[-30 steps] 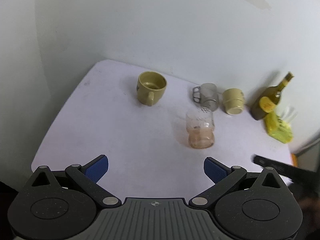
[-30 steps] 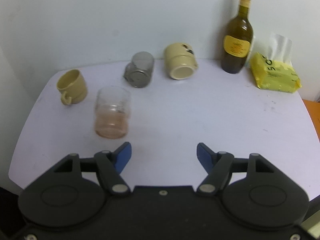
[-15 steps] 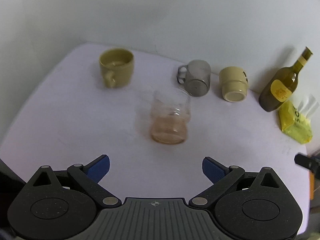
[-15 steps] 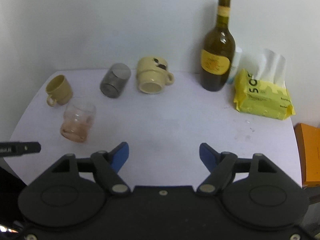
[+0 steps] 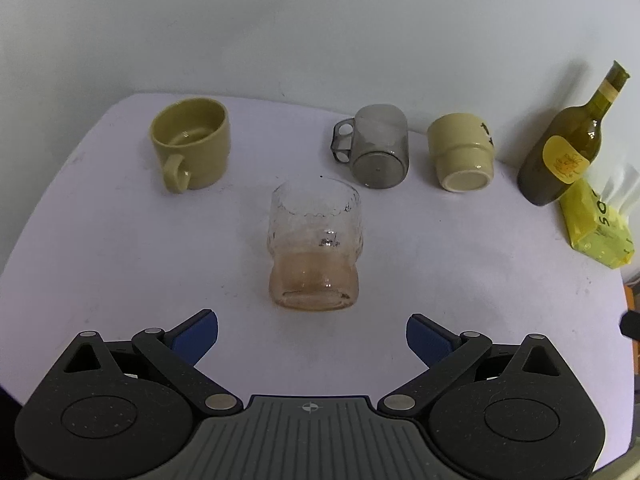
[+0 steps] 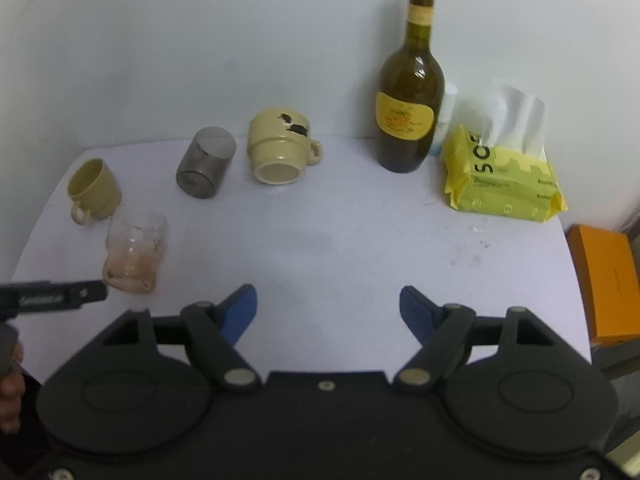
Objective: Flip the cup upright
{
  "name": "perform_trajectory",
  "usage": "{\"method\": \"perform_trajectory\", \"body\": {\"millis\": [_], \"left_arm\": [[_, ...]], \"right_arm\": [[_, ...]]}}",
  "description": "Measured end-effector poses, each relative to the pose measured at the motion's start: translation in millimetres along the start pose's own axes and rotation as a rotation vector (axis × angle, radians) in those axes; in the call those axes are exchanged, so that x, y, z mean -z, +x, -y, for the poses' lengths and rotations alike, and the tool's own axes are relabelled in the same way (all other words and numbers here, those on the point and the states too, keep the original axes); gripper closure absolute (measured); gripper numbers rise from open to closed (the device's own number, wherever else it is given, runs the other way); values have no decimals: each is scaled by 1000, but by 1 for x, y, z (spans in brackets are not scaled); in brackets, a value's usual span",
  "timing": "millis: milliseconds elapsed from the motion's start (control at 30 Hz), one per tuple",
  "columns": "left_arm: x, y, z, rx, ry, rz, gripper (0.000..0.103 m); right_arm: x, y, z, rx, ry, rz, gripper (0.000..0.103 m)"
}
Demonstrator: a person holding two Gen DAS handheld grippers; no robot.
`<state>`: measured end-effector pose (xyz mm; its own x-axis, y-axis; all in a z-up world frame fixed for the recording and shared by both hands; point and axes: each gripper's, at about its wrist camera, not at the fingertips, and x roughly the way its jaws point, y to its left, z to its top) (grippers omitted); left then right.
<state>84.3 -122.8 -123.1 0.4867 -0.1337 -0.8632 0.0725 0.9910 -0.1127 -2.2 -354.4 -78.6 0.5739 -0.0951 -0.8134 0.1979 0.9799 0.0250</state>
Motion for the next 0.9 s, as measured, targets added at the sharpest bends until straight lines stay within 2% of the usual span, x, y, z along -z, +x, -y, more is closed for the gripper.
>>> {"method": "perform_trajectory", "body": {"millis": [100, 200, 333, 600, 800, 833, 900], "left_arm": [[-6, 17, 1, 28, 67, -25, 7], [-7, 33, 3, 6, 129, -67, 7], [-4, 47, -6, -5, 109, -88, 10], [-5, 60, 9, -8, 148, -63, 12], [-3, 75, 24, -73, 199, -32, 20], [-3, 78, 23, -79, 197, -36, 25], [-3, 80, 21, -79, 182, -42, 27]], "right_arm": [[0, -4, -6, 24, -4, 15, 24], [-2, -6, -5, 50, 42, 19, 24], [-1, -13, -1, 69, 81, 41, 23], [14, -18, 14, 117, 140, 29, 23], [18, -24, 18, 133, 122, 28, 23], [17, -25, 18, 137, 116, 29, 23], [17, -25, 18, 137, 102, 29, 23]]}}
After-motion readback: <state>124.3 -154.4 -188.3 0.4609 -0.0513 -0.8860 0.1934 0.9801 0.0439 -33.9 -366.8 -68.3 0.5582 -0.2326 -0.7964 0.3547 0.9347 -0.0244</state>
